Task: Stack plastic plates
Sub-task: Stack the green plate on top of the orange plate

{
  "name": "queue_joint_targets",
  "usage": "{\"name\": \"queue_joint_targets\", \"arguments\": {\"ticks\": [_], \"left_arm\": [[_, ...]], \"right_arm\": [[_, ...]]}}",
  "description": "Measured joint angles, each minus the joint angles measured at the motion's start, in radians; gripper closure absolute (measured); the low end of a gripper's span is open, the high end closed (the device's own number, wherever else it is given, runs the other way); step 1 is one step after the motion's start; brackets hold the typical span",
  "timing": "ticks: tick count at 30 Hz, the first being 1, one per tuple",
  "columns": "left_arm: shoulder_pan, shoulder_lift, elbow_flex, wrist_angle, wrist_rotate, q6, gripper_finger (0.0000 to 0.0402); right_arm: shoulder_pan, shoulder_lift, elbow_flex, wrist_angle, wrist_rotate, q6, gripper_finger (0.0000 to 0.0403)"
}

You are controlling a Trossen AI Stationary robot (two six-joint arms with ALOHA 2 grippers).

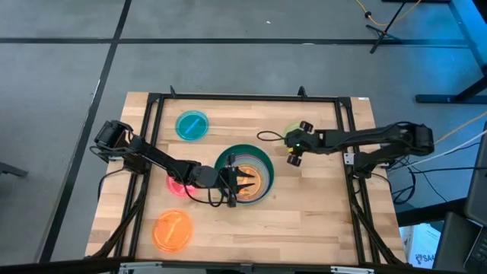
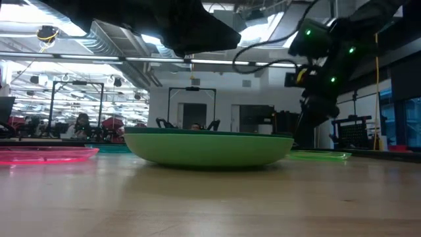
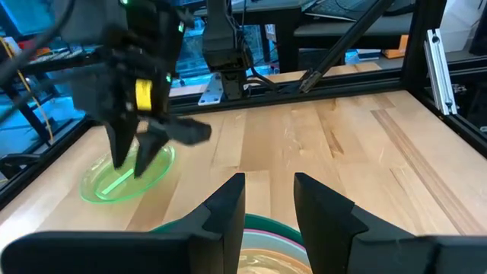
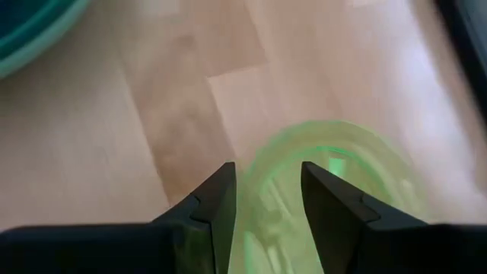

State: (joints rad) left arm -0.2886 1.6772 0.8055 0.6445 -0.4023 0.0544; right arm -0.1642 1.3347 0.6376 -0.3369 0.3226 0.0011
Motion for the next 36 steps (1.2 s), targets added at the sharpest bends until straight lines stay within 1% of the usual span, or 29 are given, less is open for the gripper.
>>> {"name": "queue_joint_targets", "arguments": {"ticks": [3, 8, 13, 20, 29, 32, 36], "left_arm": [[0.0, 0.0, 0.0, 0.0, 0.0, -0.018, 0.0295], [0.0, 0.0, 0.0, -0.001, 0.0, -0.044, 0.0295], [0.0, 0.0, 0.0, -0.007, 0.0, -0.045, 0.0295], [0.0, 0.0, 0.0, -0.007, 0.0, -0.046, 0.0295], [0.0, 0.0, 0.0, -0.008, 0.0, -0.045, 0.0295], [0.0, 0.0, 0.0, -0.008, 0.0, -0.045, 0.0295], [0.0, 0.0, 0.0, -0.008, 0.0, -0.045, 0.0295]], "right_arm": [[0.0, 0.063, 0.0, 0.04, -0.008, 0.02, 0.0263], [-0.018, 0.132, 0.0, 0.054, 0.027, 0.031, 0.0263], [-0.037, 0.146, 0.0, 0.053, 0.019, 0.05, 0.0263], [-0.039, 0.146, 0.0, 0.051, -0.026, 0.064, 0.0263], [-0.039, 0.164, -0.018, 0.048, 0.009, 0.081, 0.0264], [-0.039, 0.163, -0.018, 0.047, 0.016, 0.08, 0.028], [-0.039, 0.164, -0.018, 0.043, 0.018, 0.057, 0.0329]]}}
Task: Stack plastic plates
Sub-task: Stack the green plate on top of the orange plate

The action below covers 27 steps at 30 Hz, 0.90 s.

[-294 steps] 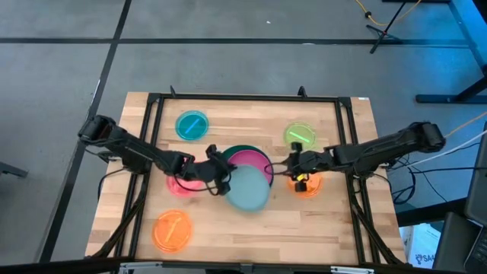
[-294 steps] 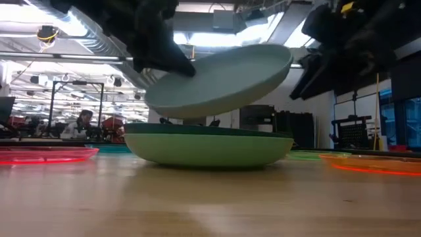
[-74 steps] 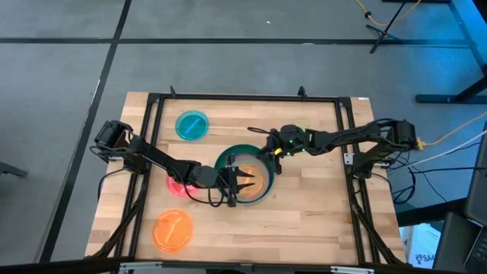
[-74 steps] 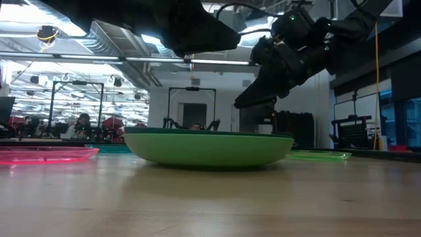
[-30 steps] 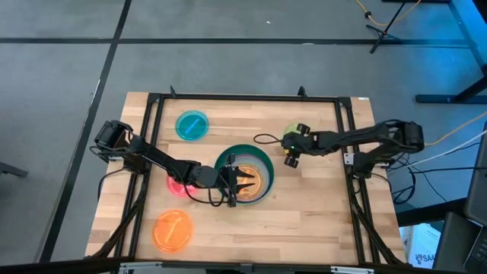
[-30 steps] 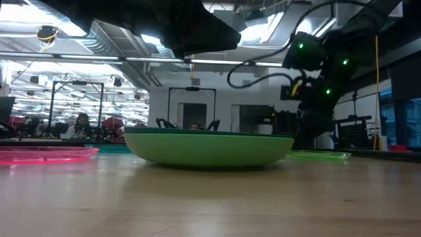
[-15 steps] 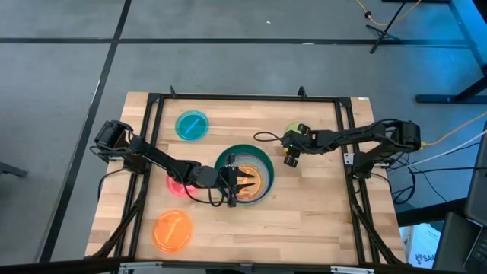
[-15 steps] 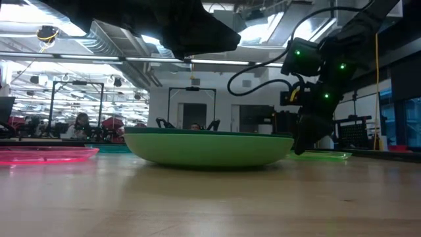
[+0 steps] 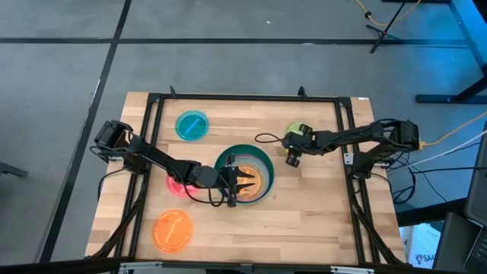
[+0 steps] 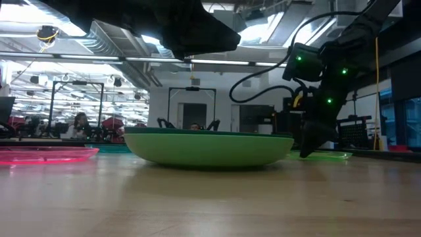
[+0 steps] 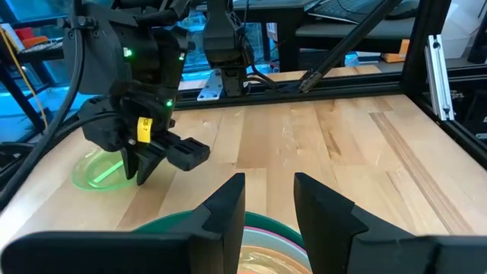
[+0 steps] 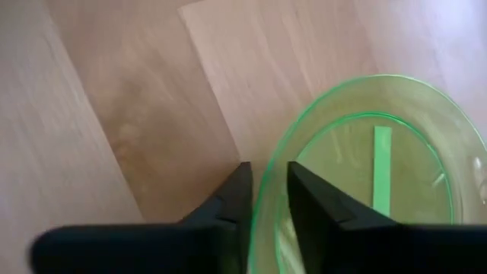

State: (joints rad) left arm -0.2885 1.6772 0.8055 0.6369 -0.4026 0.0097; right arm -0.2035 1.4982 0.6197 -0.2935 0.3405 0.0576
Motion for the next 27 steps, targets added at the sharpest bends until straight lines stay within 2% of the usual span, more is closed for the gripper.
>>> {"name": "queue_joint_targets", "arguments": {"ticks": [4, 6, 20, 27], "left_arm": [[0.0, 0.0, 0.0, 0.0, 0.0, 0.0, 0.0295], [0.0, 0.0, 0.0, 0.0, 0.0, 0.0, 0.0295], [0.0, 0.0, 0.0, 0.0, 0.0, 0.001, 0.0295], [0.0, 0.0, 0.0, 0.0, 0.0, 0.002, 0.0295]], "right_arm": [[0.0, 0.0, 0.0, -0.003, 0.0, -0.042, 0.0384], [0.0, 0.0, 0.0, -0.001, 0.001, -0.071, 0.0397], [0.003, -0.037, 0.0, 0.005, 0.01, -0.193, 0.0401], [0.077, -0.104, 0.001, 0.011, 0.027, -0.222, 0.0402]]}}
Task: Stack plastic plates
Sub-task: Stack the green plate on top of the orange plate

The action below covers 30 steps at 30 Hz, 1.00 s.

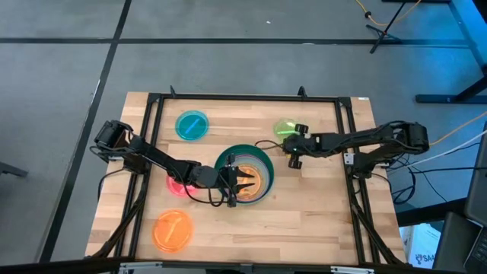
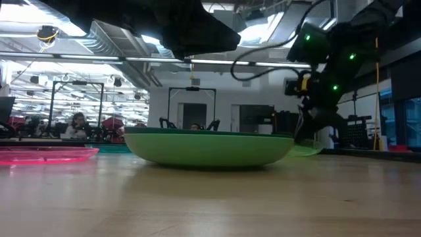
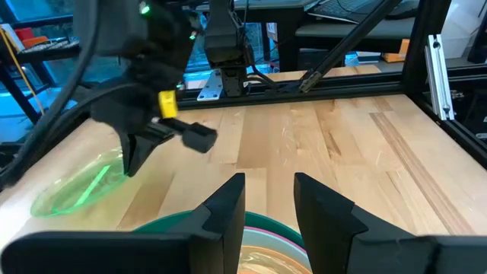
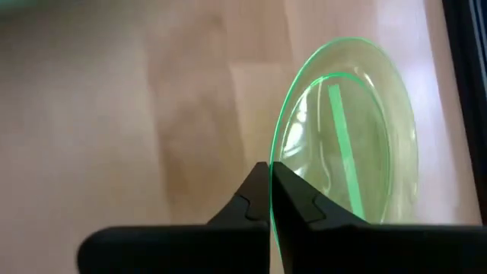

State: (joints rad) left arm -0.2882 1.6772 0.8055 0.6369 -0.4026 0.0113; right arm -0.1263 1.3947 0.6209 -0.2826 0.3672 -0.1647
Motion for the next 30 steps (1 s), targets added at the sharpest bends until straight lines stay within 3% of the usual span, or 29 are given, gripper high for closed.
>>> {"name": "queue_joint_targets", "arguments": {"ticks": [24, 30], "left_arm": [[-0.026, -0.019, 0.001, -0.009, -0.01, 0.029, 0.0295], [-0.038, -0.036, 0.001, -0.029, -0.044, 0.052, 0.0295]], "right_arm": [[0.317, -0.046, 0.001, 0.349, 0.006, -0.106, 0.0402], [0.346, -0.025, 0.001, 0.455, -0.146, -0.102, 0.0402]]}}
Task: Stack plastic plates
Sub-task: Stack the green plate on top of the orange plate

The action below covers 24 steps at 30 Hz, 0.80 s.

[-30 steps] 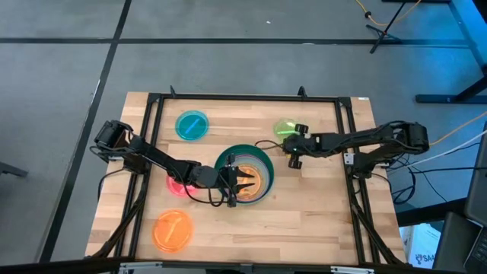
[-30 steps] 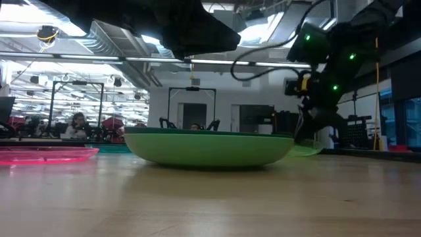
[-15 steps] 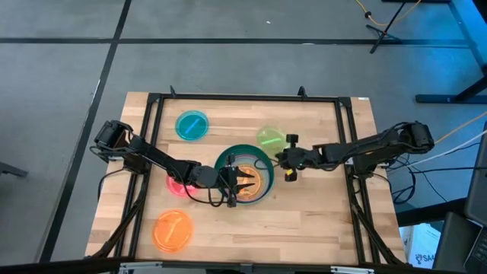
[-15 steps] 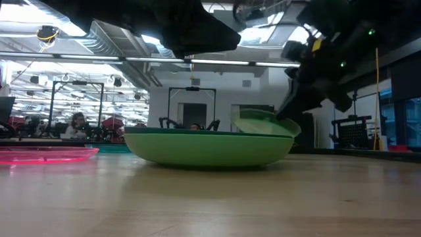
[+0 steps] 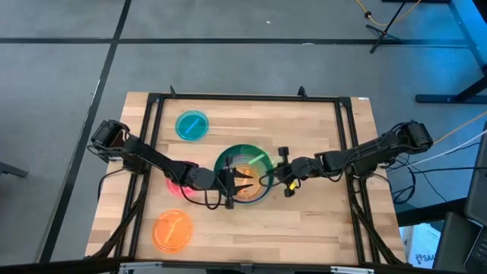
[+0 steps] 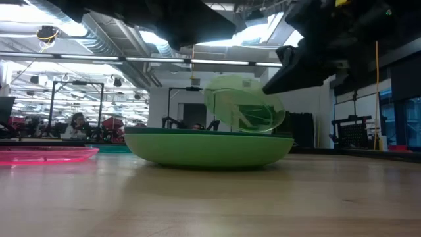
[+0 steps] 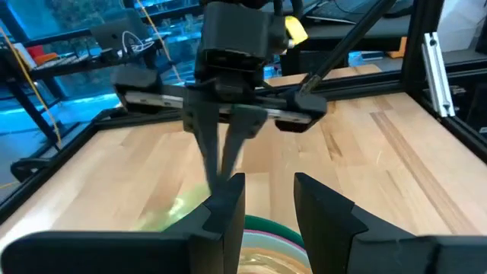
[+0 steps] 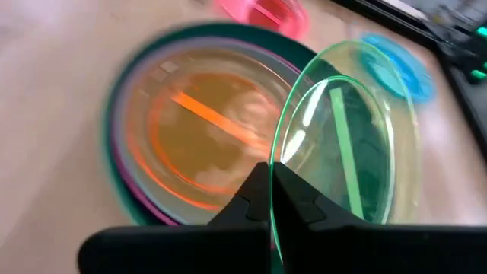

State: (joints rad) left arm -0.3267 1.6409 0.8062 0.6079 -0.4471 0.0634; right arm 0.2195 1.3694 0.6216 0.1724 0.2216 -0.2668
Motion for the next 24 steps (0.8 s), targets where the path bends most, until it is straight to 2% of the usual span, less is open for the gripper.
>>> {"name": "queue_joint_targets", "arguments": {"ticks": [3, 12, 17, 21, 24], "left_arm": [[-0.01, 0.0, 0.0, -0.002, -0.016, 0.012, 0.0295], [-0.06, -0.049, 0.0, -0.013, -0.138, 0.062, 0.0295], [-0.095, -0.073, 0.0, -0.038, -0.213, 0.081, 0.0295], [-0.105, -0.073, 0.0, -0.051, -0.263, 0.086, 0.0295], [-0.105, -0.073, 0.0, -0.05, -0.271, 0.091, 0.0295]], "right_arm": [[-0.001, 0.032, 0.0, 0.067, -0.078, 0.001, 0.0402], [-0.003, 0.135, 0.0, 0.204, -0.189, 0.003, 0.0402], [-0.001, 0.156, 0.0, 0.228, -0.215, 0.003, 0.0402], [0.032, 0.156, 0.0, 0.286, -0.16, 0.001, 0.0402], [0.055, 0.156, 0.003, 0.314, -0.167, -0.016, 0.0402]]}}
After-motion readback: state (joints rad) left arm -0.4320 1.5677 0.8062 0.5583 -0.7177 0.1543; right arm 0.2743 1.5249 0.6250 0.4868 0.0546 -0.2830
